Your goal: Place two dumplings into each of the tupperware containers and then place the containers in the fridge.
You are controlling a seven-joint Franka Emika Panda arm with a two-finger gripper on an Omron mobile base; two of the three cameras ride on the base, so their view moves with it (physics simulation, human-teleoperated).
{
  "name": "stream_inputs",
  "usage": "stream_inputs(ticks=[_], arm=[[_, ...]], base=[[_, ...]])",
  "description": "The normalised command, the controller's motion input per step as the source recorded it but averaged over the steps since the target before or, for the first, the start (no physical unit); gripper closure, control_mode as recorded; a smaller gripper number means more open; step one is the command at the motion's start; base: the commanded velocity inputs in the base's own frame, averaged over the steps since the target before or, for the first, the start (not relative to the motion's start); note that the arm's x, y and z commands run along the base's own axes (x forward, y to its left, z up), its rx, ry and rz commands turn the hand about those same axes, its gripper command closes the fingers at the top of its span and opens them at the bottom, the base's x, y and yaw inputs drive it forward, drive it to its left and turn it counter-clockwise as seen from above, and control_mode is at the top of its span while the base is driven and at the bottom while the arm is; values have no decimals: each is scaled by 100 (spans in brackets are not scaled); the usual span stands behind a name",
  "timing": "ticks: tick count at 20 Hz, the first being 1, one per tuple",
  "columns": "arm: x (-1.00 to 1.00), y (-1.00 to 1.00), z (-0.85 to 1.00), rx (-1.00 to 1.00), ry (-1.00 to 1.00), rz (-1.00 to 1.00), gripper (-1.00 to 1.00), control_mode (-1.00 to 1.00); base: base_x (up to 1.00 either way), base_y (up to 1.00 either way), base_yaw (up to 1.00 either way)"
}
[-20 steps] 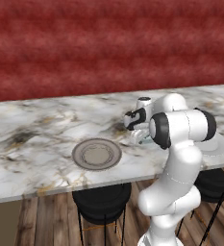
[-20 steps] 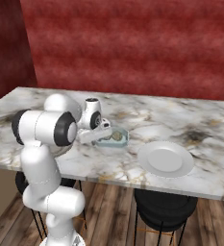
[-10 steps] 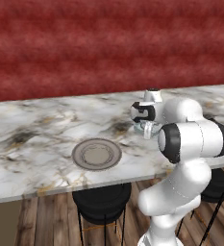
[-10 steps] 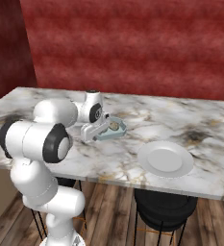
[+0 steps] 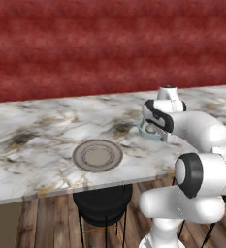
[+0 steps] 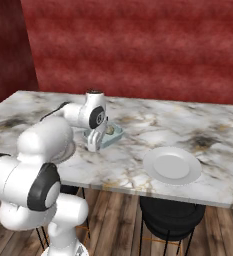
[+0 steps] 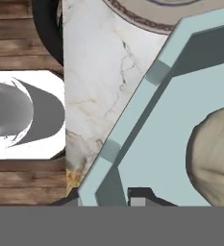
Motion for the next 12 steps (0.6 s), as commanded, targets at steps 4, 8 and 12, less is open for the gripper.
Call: stream_inputs(ticks=[4, 8, 12], arm=[[-54, 0, 35, 0, -5, 37, 100, -100], [-25, 3, 38, -1, -5, 26, 100, -100], [-28, 12, 49, -10, 12, 19, 100, -100]], base=[[0, 0, 0], [0, 0, 0], [0, 0, 0]])
